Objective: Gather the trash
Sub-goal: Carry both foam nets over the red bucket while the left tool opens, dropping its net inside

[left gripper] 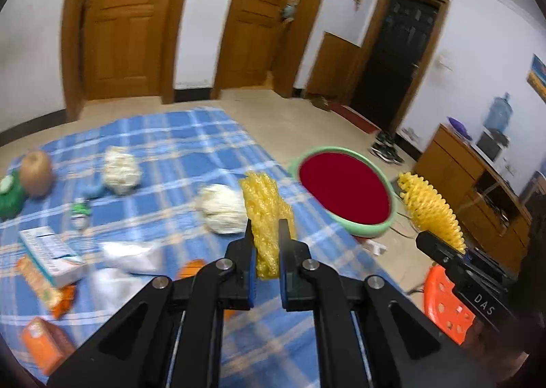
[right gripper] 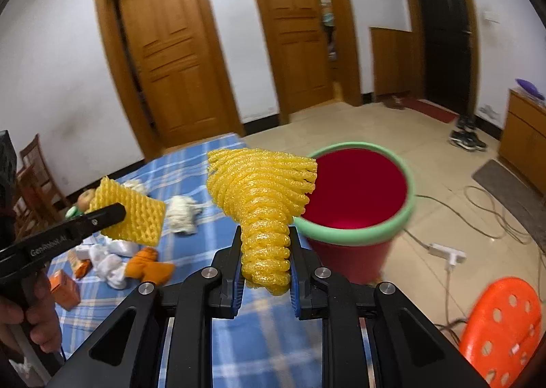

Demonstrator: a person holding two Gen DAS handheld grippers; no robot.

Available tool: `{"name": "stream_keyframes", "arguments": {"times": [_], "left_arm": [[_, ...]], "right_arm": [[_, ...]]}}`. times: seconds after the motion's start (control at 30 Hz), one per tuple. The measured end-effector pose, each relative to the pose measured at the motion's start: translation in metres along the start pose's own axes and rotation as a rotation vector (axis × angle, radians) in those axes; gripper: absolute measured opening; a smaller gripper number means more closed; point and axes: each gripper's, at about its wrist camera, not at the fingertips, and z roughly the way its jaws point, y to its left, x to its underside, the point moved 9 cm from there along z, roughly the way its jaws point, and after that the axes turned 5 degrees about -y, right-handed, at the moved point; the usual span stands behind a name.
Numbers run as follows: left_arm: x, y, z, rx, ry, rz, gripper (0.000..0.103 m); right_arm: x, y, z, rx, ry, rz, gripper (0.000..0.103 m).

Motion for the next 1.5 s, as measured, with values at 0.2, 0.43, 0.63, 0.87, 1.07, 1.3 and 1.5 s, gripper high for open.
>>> {"name": "stream_keyframes", "arguments": {"times": [0.2, 0.43, 0.63, 0.87, 1.07, 1.3, 1.5], "left_arm": [[-0.004, -0.068, 0.026, 0.149, 0.016, 0.042, 0.008], [0.001, -0.115, 0.04, 0.208, 0.033, 0.102, 0.008], [-0.003, -0.115, 0.059, 0.19, 0.048, 0.091, 0.008], [-0.015, -0.115, 0.095, 0.127, 0.051, 0.124, 0.008], [-0.031, -0.128, 0.146, 0.12, 0.066, 0.158, 0.008], [-0.044, -0.117, 0.214, 0.066, 0.122, 0.171, 0.01], [-0.055, -0.102, 0.21, 0.018, 0.041, 0.174, 0.082]], "right_arm": [[-0.01, -0.055, -0.035, 0.153, -0.037, 0.017, 0.021], [-0.015, -0.087, -0.049, 0.231, -0.058, 0.034, 0.021], [-0.016, -0.089, -0.031, 0.202, -0.028, 0.019, 0.021], [-0.023, -0.101, 0.024, 0.143, 0.022, 0.015, 0.021], [-0.035, -0.114, 0.084, 0.112, 0.062, 0.015, 0.021], [-0.051, -0.135, 0.16, 0.155, 0.118, -0.011, 0.032], [-0.076, -0.132, 0.163, 0.172, 0.077, -0.053, 0.068]]}}
